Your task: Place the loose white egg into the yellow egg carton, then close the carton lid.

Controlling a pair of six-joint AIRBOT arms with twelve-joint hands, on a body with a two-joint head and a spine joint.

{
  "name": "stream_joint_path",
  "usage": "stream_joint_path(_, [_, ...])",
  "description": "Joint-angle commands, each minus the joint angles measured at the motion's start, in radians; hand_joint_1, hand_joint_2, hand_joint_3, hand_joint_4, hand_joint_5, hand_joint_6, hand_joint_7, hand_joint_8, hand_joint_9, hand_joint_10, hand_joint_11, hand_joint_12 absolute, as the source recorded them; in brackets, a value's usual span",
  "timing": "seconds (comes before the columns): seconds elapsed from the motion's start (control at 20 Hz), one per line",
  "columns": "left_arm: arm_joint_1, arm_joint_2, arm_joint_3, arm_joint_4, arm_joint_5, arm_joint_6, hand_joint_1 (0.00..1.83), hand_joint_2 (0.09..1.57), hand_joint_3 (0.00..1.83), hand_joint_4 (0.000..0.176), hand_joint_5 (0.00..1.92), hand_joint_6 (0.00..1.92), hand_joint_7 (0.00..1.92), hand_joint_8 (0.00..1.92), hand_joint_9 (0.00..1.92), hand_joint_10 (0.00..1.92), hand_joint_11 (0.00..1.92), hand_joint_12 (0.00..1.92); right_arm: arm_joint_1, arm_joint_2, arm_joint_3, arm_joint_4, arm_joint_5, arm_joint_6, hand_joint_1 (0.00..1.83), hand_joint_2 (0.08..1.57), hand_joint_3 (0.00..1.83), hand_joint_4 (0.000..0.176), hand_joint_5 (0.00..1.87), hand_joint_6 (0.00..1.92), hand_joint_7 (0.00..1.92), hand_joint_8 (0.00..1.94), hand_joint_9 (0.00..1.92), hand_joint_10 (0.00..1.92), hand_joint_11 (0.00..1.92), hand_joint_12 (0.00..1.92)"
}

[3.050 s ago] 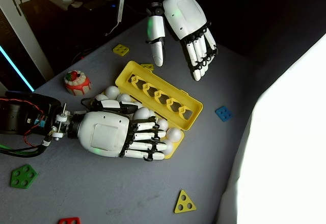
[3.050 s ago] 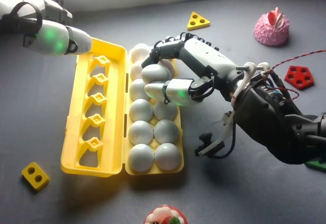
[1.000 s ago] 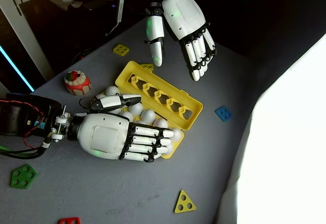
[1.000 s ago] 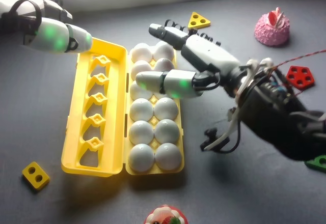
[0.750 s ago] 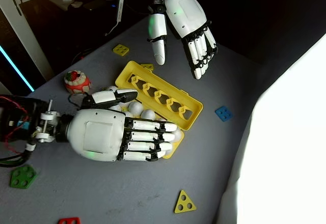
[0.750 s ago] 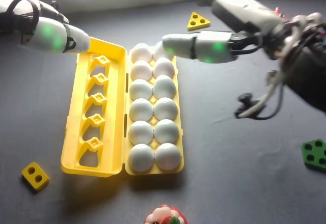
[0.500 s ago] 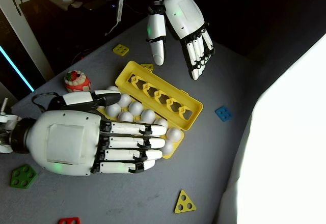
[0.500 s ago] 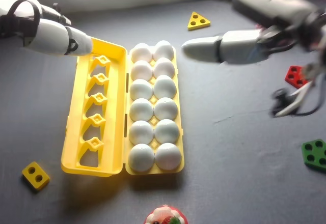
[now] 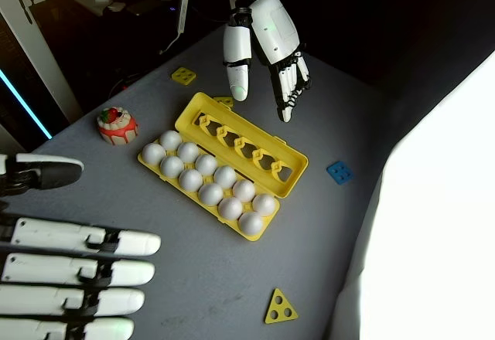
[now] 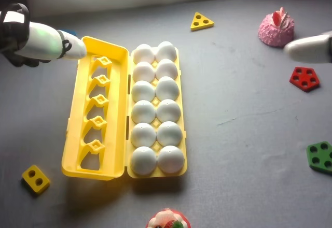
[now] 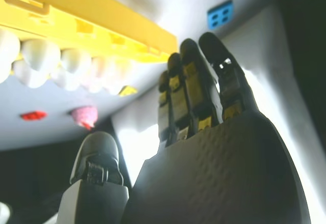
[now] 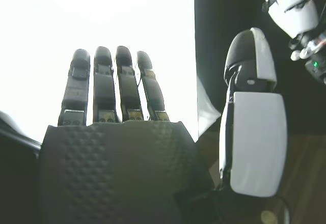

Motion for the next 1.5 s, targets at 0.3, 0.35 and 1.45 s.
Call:
stream_joint_path(0.3, [0.049,-0.024,0.051,0.085,0.024,-0.246,0.14,1.24,0.00,0.001,0.41,0.01,0.52,0.02,0.54,0.03,0.07,1.24,0.021,0.119,-0.003,-0.079,0.056,0.061,0.58,1.01,0.00,0.000,0.21,0.01,0.22,0.00,0.15,0.04,0.00,0.73])
stream_joint_path(0.35, [0.053,-0.027,0.057,0.098,0.012,-0.273,0.18,1.24,0.00,0.000,0.45,0.02,0.58,0.03,0.59,0.05,0.09,1.28,0.030,0.129,-0.003,-0.107,0.041,0.062,0.56,1.01,0.00,0.000,0.21,0.02,0.24,0.01,0.17,0.05,0.00,0.74])
stream_joint_path(1.45, [0.241,-0.141,0.080,0.138,-0.049,-0.784,0.18,1.28,0.01,0.000,0.48,0.01,0.65,0.02,0.36,0.74,0.11,1.46,0.044,0.139,-0.025,-0.205,0.072,-0.003,0.25,1.15,0.01,0.000,0.34,0.03,0.33,0.01,0.23,0.06,0.00,0.79])
